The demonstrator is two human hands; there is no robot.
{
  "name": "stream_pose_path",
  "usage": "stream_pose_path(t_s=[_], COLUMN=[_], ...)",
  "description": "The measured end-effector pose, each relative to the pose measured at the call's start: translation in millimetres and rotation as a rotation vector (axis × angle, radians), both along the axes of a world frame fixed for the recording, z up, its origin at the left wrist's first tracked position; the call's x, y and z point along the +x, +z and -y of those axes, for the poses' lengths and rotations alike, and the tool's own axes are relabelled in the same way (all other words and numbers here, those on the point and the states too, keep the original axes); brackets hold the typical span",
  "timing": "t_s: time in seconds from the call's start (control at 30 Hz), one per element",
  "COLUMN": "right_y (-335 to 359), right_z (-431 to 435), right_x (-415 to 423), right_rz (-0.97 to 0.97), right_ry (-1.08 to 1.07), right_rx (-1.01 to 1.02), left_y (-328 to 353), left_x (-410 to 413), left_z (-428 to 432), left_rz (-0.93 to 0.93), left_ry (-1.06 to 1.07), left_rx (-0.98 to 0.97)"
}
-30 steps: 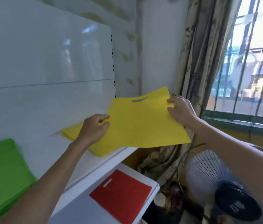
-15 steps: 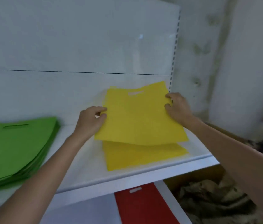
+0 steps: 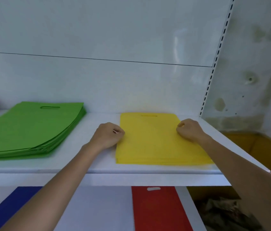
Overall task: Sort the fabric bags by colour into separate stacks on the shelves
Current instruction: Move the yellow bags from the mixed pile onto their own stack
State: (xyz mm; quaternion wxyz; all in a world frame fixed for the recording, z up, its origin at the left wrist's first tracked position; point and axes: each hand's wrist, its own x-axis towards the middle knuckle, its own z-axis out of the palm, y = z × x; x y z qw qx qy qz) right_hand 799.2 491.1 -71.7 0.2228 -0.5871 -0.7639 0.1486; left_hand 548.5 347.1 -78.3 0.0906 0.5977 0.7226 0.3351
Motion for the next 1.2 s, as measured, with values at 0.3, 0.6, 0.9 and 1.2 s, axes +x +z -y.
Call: stream_pose_path(t_s=[0.3,0.6,0.9,1.2], right_y=[3,52,92,77], right_z=[-8,45,218,342], right_x=[1,-173,-406,-555], right_rz=[0.052,-0.146,-0.337,-0.38], right_ry=[-0.005,0.429,0.912,1.072], right_rx=[0.007,0.275,0.299,0.198], left_y=[-6,58,74,55], left_x=[1,-85,-237,-339], left_z=[-13,64,273,440], left_rz=[-0.063,-0.192,-0.213,-0.189], left_ry=[-0.009,0.25,0.672,0.817], left_rx=[-0.051,0.198,0.184,0.162])
